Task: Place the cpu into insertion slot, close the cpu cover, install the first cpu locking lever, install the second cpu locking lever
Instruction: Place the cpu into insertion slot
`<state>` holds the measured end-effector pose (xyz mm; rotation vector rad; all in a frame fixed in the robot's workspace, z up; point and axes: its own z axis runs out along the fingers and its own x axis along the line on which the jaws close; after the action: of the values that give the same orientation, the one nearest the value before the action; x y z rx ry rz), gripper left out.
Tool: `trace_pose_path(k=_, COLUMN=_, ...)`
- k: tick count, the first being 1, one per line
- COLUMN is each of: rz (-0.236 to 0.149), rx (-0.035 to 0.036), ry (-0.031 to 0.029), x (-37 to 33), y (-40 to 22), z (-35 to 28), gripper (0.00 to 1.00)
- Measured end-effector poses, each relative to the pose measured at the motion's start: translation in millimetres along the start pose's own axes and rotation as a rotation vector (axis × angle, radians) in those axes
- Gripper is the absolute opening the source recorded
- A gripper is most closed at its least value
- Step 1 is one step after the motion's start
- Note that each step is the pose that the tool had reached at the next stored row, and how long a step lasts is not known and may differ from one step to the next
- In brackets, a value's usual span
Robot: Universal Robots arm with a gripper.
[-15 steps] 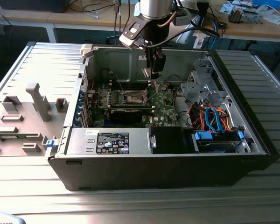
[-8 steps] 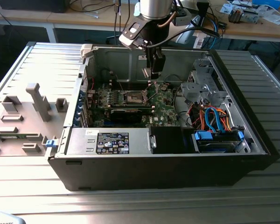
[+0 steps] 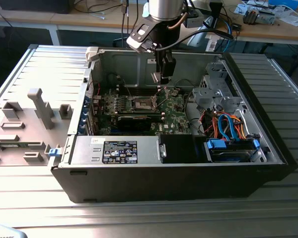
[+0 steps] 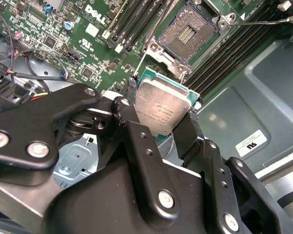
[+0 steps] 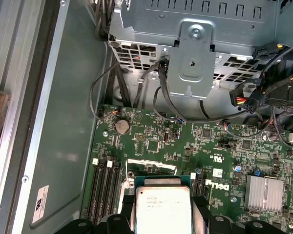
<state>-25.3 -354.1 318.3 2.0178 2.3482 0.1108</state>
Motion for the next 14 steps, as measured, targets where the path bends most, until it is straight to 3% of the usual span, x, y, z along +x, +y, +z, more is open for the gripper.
trace_pose_path(k=14, rz=0.010, rx=-0.0001, ry=-0.0009, x=0.0, y=-0.1, z=0.5, gripper=0.55)
